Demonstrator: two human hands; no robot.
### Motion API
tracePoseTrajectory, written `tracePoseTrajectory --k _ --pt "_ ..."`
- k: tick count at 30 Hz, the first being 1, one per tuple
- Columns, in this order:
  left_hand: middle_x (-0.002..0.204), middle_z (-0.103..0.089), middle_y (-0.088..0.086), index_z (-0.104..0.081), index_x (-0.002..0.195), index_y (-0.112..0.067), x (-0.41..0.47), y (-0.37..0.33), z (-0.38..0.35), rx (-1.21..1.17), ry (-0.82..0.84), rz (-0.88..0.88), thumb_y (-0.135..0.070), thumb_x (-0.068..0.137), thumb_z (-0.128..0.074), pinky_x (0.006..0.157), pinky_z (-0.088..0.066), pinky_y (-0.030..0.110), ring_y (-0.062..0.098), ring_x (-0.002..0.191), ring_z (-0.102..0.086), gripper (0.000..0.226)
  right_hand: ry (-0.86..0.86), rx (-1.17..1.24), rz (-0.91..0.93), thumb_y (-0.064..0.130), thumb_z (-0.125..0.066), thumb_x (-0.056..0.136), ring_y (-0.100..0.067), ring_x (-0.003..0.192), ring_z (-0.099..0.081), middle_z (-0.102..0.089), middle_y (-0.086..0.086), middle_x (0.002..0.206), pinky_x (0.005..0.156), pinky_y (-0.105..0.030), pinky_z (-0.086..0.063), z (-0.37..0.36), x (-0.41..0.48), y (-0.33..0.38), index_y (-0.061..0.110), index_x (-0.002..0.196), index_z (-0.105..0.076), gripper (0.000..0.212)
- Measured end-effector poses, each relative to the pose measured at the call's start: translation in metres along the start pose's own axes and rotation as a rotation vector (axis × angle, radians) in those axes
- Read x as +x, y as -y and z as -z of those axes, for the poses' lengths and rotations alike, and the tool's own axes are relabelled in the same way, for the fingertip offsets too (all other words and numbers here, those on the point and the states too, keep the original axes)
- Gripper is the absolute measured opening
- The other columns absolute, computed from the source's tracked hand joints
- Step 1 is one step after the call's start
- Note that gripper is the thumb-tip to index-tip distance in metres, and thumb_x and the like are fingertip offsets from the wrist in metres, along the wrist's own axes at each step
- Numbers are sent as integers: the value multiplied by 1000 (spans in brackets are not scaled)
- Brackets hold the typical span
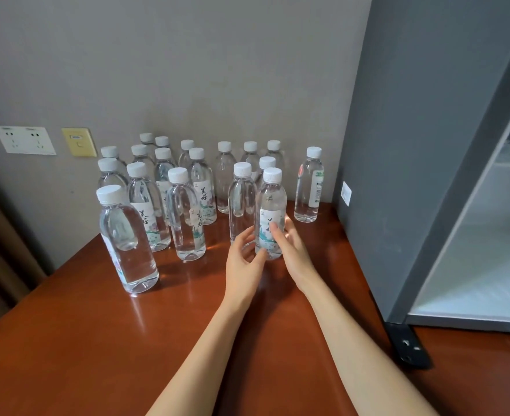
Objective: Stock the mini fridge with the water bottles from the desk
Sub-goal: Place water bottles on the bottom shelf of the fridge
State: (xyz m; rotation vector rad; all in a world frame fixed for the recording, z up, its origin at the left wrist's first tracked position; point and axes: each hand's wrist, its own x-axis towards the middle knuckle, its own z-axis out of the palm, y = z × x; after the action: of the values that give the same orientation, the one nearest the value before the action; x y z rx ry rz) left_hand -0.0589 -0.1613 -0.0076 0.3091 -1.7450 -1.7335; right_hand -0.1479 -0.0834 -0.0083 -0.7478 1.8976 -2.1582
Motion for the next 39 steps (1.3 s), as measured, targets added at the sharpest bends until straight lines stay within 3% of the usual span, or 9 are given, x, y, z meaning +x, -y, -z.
tracePoseTrajectory --k 4,10,12,16,22,26,32,37,39 --pt "130 -56 8 -52 133 -12 1 0 -1 16 14 -1 3 89 -57 91 -52 23 14 116 -58 47 -42 30 17 49 -61 88 -13 112 -63 -63 -5 123 91 -27 -50 0 3 -1 18 130 -54 52" --pt "133 -53 6 -50 135 -13 -1 0 -2 48 17 -4 1 88 -58 98 -51 40 13 118 -56 50 -95 -62 -5 38 -58 94 -3 95 -65 -63 -3 112 79 -19 -51 0 2 -2 29 100 -59 11" --pt "134 -53 4 -50 135 -13 -2 -1 -3 60 18 -6 1 88 -59 98 -51 41 13 118 -56 50 -85 -35 -4 36 -58 94 -8 91 -68 -66 -7 105 75 -21 -53 0 2 0 23 94 -57 13" --pt "129 -57 2 -53 131 -17 -1 0 -2 70 2 -13 -7 90 -57 97 -49 33 10 113 -58 42 -78 -158 -11 43 -56 94 -22 108 -61 -56 -13 112 100 -47 -47 0 1 -2 18 92 -58 25" --pt "119 -62 5 -60 121 -19 -4 -5 -1 61 -12 -6 -41 84 -47 99 -47 41 17 110 -59 45 -85 -263 -26 63 -46 89 -22 96 -59 -53 -5 96 96 -49 -46 -4 -10 5 16 84 -54 48" --pt "116 -63 2 -62 115 -22 -2 -3 0 46 3 -1 -42 91 -50 97 -46 32 16 111 -58 33 -51 -175 -54 67 -40 84 -22 101 -63 -65 -11 106 92 -38 -50 -6 -17 11 11 101 -60 62" --pt "118 -63 1 -59 122 -12 -5 -4 -3 -31 67 12 -26 100 -50 90 -45 17 9 109 -59 28 -82 -80 -76 44 -33 103 10 77 -65 -67 12 93 67 -8 -48 -1 -22 6 31 93 -61 32" --pt "121 -63 1 -60 118 -24 -17 -6 -6 -43 92 9 -24 99 -51 99 -46 28 13 114 -58 20 -74 -46 -85 53 -31 99 -6 125 -49 -48 3 138 101 -21 -42 0 -31 9 20 136 -43 51" --pt "127 -59 5 -57 126 -17 -22 -8 -5 -44 89 34 -25 99 -52 105 -43 37 16 120 -55 29 -109 -55 -54 51 -31 100 -11 124 -48 -48 3 131 95 -20 -42 0 -34 9 19 131 -41 46"
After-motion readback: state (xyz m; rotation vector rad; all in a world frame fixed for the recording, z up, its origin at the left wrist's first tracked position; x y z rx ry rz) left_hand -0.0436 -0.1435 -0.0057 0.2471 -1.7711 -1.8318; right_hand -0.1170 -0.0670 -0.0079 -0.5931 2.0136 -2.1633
